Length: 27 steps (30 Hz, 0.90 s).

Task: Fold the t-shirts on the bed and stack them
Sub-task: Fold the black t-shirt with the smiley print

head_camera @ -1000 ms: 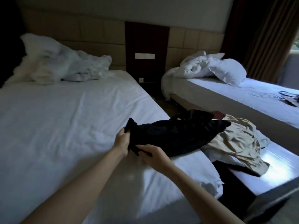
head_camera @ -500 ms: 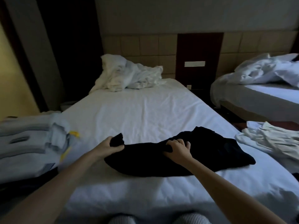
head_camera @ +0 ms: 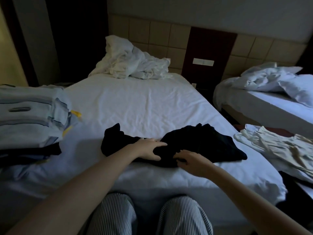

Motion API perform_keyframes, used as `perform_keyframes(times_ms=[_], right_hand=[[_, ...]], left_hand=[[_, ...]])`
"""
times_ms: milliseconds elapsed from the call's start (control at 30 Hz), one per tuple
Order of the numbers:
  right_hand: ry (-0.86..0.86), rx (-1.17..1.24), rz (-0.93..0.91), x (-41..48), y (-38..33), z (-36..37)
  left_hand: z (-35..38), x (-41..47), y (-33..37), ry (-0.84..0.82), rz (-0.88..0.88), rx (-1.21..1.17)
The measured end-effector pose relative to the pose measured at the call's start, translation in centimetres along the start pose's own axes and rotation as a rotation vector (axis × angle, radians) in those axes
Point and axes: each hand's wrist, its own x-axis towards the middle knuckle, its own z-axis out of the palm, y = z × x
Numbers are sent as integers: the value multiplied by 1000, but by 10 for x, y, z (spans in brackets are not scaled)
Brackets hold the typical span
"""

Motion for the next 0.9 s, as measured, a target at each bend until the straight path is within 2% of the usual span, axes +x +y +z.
perform_keyframes(times_ms=[67,100,167,267,333,400,500,567,600,667,700,733,767,833,867,900], right_hand=[[96,-41,113,-4,6,1],[102,-141,151,-5,9,-1],[48,-399,183,-4,17,-4],[-4,-446,202,-3,24,-12],[-8,-421,199,-5,30,-12],[32,-427,218,-10,39,-11],[94,-458,256,-24,55,-9],[26,-406,257,-36,68,-7],[25,-332,260,-42,73,-5],[227,-113,302,-50,79,-1],[370,-22,338,-49,80,-1],[472,25,366,-46,79,-1],[499,41,388,-40,77,-3],[384,43,420,-28,72,-7],[296,34,432,-22,70,-8],[225,22,439,-17,70,-7]], left_hand=[[-1,-2,4,77,37,59],[-2,-3,7,128,70,111],[-5,-6,11,220,164,228],[-6,-9,19,258,276,205],[0,-9,32,198,281,135],[11,-3,45,111,199,162],[22,7,59,131,130,213],[18,9,62,128,130,90],[16,9,62,51,144,29],[11,8,64,-186,181,-30],[10,9,65,-238,195,-80],[10,14,67,-179,197,-170],[10,22,69,-24,171,-272],[7,43,69,393,7,-302],[5,50,68,467,-124,-305],[5,58,66,443,-242,-365]])
